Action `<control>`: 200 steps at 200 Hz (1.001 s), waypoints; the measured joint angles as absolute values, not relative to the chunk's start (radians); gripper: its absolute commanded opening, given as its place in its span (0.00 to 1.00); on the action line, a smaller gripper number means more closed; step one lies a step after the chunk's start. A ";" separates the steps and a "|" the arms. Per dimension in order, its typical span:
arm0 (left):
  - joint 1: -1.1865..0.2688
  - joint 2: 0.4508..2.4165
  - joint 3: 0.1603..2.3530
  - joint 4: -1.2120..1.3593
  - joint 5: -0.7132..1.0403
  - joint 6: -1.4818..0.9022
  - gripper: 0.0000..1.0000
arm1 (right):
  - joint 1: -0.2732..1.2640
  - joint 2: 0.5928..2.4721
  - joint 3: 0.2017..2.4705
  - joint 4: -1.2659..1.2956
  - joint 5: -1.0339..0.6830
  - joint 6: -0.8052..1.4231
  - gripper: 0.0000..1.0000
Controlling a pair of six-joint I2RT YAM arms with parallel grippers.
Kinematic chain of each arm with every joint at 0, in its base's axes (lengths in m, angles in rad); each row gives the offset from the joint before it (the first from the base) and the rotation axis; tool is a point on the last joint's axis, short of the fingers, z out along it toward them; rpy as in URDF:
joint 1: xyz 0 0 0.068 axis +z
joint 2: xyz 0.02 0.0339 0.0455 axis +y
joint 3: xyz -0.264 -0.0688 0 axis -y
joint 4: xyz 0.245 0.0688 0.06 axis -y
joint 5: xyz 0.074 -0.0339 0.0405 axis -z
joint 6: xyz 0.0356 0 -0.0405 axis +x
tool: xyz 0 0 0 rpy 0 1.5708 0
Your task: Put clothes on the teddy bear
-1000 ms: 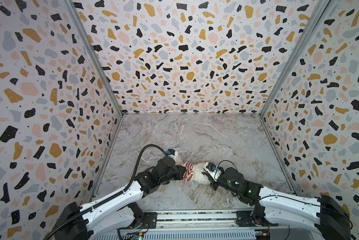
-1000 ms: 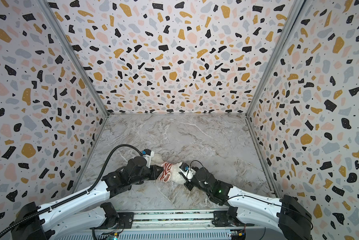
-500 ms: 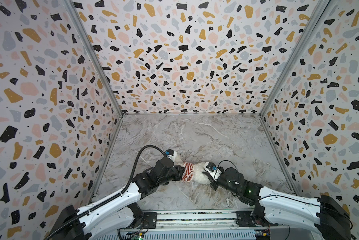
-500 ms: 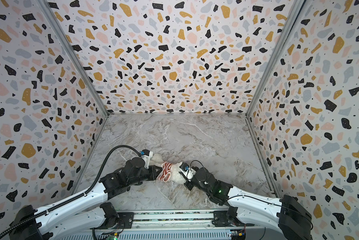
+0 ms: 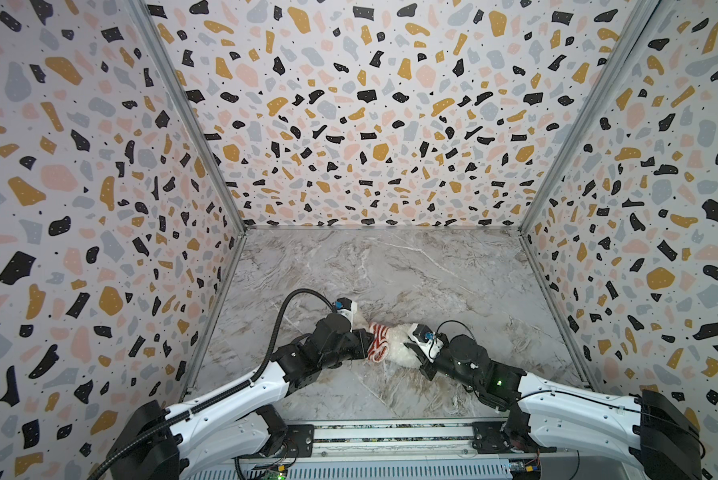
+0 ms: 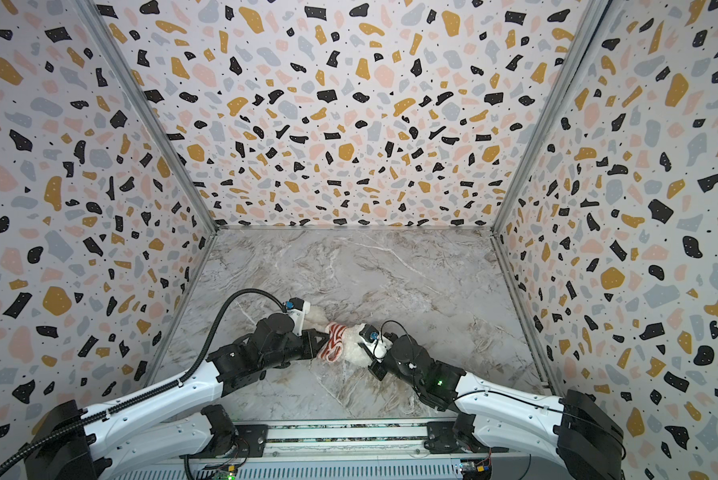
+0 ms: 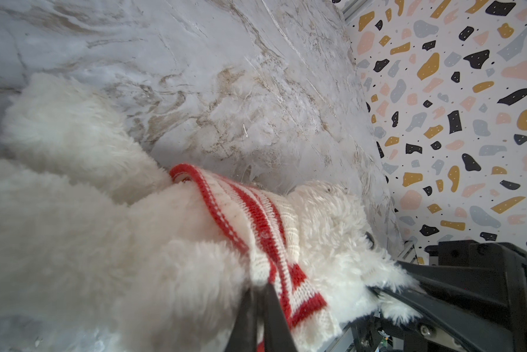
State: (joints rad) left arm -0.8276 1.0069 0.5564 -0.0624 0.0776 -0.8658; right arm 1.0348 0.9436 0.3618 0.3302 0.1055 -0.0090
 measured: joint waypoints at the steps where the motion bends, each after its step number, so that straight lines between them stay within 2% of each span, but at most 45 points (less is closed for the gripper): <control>1: -0.828 1.007 0.556 -0.062 0.078 -0.865 0.01 | 1.035 0.944 0.362 0.330 0.105 -0.009 0.00; 76: -0.812 0.964 0.556 -0.098 0.070 -0.857 0.00 | 1.026 0.922 0.345 0.326 0.144 0.006 0.00; 119: -0.691 0.853 0.529 -0.114 0.094 -0.836 0.00 | 0.974 0.894 0.335 0.308 0.163 0.043 0.00; 200: -0.516 0.815 0.460 -0.128 0.180 -0.781 0.00 | 0.966 0.857 0.318 0.301 0.146 0.034 0.00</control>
